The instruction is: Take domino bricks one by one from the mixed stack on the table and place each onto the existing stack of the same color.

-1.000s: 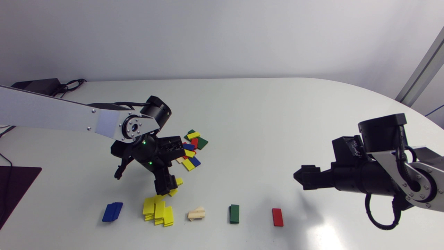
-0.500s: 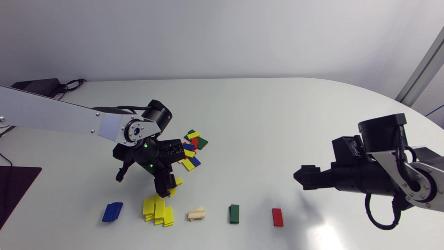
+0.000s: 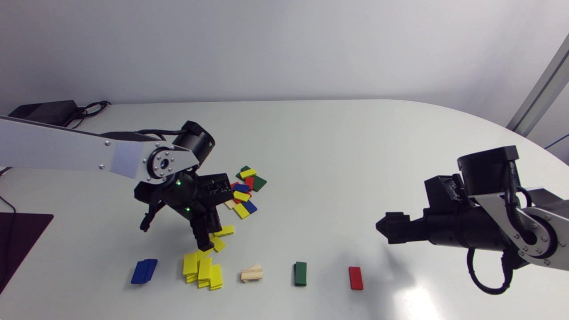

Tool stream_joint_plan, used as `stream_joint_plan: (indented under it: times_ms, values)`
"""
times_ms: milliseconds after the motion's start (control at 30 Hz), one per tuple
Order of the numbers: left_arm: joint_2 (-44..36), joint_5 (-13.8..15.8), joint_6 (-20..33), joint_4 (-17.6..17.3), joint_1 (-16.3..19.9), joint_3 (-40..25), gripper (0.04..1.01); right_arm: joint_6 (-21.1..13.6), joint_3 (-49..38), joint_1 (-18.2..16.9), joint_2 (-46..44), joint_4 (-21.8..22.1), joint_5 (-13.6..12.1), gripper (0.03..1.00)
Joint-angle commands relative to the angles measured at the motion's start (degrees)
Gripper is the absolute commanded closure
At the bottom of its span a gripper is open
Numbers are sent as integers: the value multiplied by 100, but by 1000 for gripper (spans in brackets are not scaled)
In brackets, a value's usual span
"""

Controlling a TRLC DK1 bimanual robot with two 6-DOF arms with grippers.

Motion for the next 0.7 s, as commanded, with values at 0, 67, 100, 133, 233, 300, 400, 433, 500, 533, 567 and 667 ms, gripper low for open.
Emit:
stream_joint_plan:
  times_ms: [0, 67, 100, 133, 233, 300, 400, 433, 500, 533, 567, 667]
  values:
    - [-542, -38, 41, -114, 88, -288, 726, -35, -151, -23, 76, 61, 50, 62]
    - [-920, -38, 111, -150, 106, -499, 726, -35, -151, -23, 76, 61, 50, 62]
    - [-1069, -38, 138, -150, 97, -604, 726, -35, -151, -23, 76, 61, 50, 62]
    - [-1236, -38, 164, -150, 106, -709, 726, -35, -151, -23, 76, 61, 50, 62]
    - [-1474, -38, 278, -123, 194, -947, 728, -35, -151, -23, 67, 61, 50, 62]
    - [-1403, -38, 340, -79, 282, -1000, 726, -35, -160, -15, 49, 61, 50, 62]
    - [-1157, -38, 305, 35, 326, -1000, 710, -26, -168, -6, 41, 52, 59, 62]
    - [-1096, -38, 314, 44, 326, -1017, 654, -26, -168, -6, 41, 52, 59, 62]
    - [-999, -38, 296, 70, 317, -1026, 595, -26, -177, -15, 41, 61, 67, 62]
    - [-999, -38, 296, 70, 308, -1035, 552, -26, -177, -15, 41, 52, 67, 62]
    - [-999, -38, 296, 70, 308, -1017, 497, -26, -177, -15, 32, 52, 67, 62]
    - [-911, -29, 138, 70, 238, -929, 293, -26, -168, -15, 41, 52, 67, 62]
